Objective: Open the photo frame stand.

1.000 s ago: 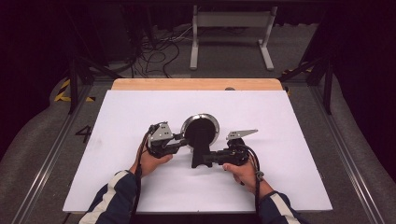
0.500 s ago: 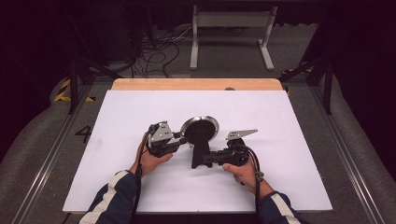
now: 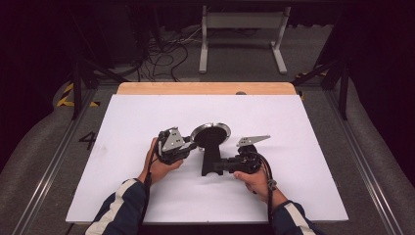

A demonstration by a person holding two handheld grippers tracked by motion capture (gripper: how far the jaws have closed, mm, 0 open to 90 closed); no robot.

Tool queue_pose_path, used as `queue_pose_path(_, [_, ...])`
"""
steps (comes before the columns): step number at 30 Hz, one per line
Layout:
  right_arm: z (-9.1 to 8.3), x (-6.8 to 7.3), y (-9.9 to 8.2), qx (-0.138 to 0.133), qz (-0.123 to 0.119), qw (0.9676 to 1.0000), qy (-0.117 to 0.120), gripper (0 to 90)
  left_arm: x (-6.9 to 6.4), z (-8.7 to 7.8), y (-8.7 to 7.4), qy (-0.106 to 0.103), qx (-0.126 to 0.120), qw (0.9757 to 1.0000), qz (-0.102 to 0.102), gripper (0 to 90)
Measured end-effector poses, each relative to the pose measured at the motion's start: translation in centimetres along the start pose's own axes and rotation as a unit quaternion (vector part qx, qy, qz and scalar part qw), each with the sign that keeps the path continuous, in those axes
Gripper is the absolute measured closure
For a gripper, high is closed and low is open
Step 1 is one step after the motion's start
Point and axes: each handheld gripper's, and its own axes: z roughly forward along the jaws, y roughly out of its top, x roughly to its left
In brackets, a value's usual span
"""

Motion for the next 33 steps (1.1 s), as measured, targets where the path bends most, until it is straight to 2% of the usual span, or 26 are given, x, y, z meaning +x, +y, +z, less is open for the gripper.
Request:
queue_pose_path(9, [0.1, 0.0, 0.0, 0.0, -0.002, 1.0, -0.008, 73.1, -0.2, 0.1, 0.0, 0.017, -0.001, 0.9997, 0.019, 71.5])
queue_pose_path(12, [0.2, -0.1, -0.1, 0.001, -0.002, 0.9999, -0.01, 73.1, -0.3, 0.1, -0.1, 0.013, -0.001, 0.9998, 0.014, 71.7])
queue_pose_path(16, [0.3, 0.1, -0.4, 0.008, -0.01, 0.9998, -0.016, 73.1, -0.7, -0.2, -0.3, 0.011, 0.004, 0.9997, 0.02, 72.7])
queue_pose_path(21, [0.3, 0.4, -0.8, 0.02, -0.015, 0.9994, -0.023, 72.8, -1.3, -0.4, -0.5, 0.012, 0.005, 0.9998, 0.015, 73.8])
queue_pose_path(23, [0.3, 0.5, -1.0, 0.023, -0.02, 0.9992, -0.026, 72.7, -1.6, -0.5, -0.4, 0.013, 0.013, 0.9995, 0.025, 74.2])
queue_pose_path(33, [0.1, 1.1, -1.6, 0.034, -0.025, 0.9983, -0.04, 71.9, -2.3, -0.7, -0.5, 0.019, 0.022, 0.9988, 0.04, 74.8])
